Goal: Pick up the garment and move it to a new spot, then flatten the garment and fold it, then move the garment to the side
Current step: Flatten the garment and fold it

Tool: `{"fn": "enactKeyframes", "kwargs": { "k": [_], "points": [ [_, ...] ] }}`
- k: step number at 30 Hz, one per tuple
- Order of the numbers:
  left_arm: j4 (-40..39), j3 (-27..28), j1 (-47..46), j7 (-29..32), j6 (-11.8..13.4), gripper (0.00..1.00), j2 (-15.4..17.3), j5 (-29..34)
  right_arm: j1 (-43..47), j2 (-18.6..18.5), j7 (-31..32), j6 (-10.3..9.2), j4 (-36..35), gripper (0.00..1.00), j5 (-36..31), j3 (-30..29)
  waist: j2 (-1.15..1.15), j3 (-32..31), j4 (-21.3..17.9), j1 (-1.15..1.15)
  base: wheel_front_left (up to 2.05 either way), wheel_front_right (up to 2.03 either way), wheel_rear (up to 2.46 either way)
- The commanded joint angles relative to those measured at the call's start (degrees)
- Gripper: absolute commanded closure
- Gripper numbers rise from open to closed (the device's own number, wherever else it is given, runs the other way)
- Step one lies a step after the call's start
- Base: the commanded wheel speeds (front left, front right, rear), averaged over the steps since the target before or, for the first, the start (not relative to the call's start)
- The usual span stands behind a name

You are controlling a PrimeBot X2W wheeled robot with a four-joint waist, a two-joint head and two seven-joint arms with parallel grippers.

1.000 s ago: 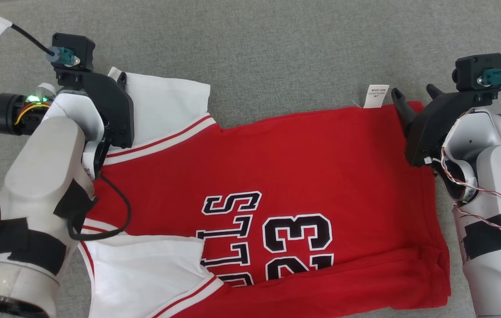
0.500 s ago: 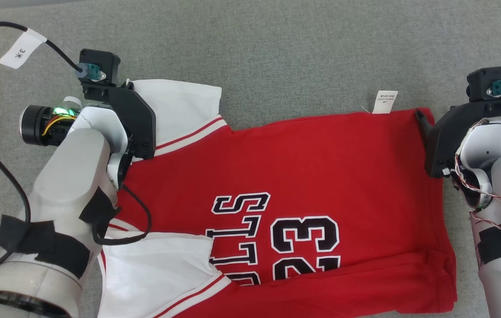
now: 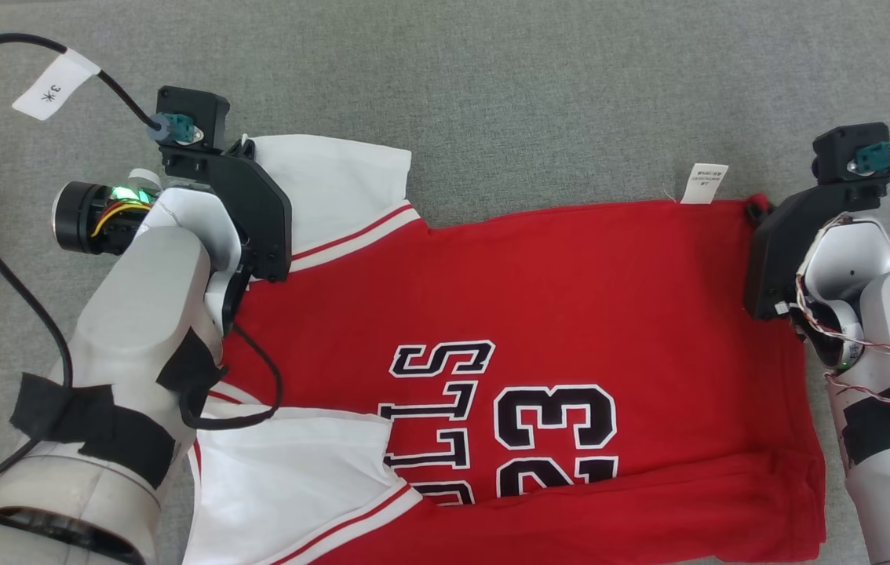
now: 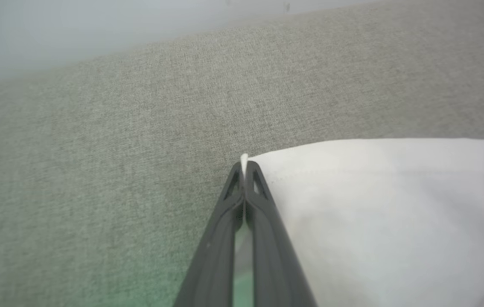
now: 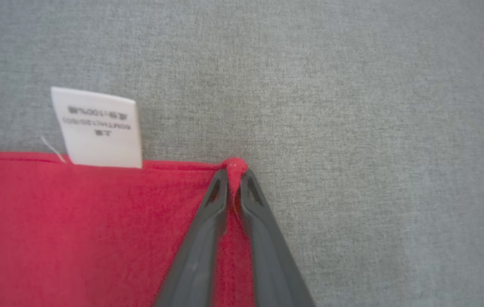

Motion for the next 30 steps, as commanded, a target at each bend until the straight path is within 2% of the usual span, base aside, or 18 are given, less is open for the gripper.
{"fn": "enactKeyframes", "kwargs": {
  "k": [1, 8, 10, 16, 25, 30],
  "points": [
    [0.86, -0.21, 0.61, -0.24, -0.17, 1.00, -0.26, -0.14, 1.06, -0.33, 0.26, -0.15, 1.69, 1.00, 0.20, 0.44, 0.01, -0.17, 0.16, 0.01, 0.00, 0.00, 0.00],
    [-0.19, 2.93, 2.29, -8.37, 0.85, 1.00, -2.03, -3.50, 3.63, -1.98, -3.11, -0.16, 0.80, 1.00, 0.23, -1.53, 0.01, -2.74, 2.33, 0.01, 0.00, 0.00, 0.00],
    [-0.97, 3.11, 3.91, -12.07, 0.70, 1.00, -2.76, -4.24, 5.95, -2.06, -4.55, -0.15, -0.32, 1.00, 0.33, -2.93, 0.01, -4.82, 3.51, 0.01, 0.00, 0.00, 0.00],
    [-2.46, 2.98, 9.29, -18.44, 0.40, 1.00, -3.12, -4.78, 10.31, -1.55, -7.25, -0.15, -2.24, 1.00, -1.13, -2.24, 0.01, -9.98, 4.56, 0.01, 0.00, 0.00, 0.00],
    [-8.70, 3.94, 20.30, -22.10, 0.65, 1.00, -2.27, -6.27, 17.20, -2.68, -10.83, -0.15, -1.13, 1.00, -1.09, -0.13, 0.01, -17.85, 6.66, 0.01, 0.00, 0.00, 0.00],
    [-13.35, 4.77, 27.76, -21.80, 0.98, 1.00, -0.95, -7.57, 21.06, -4.28, -9.99, -0.15, -0.72, 1.00, -0.98, 3.14, 0.01, -21.55, 6.99, 0.01, 0.00, 0.00, 0.00]
  ]
}}
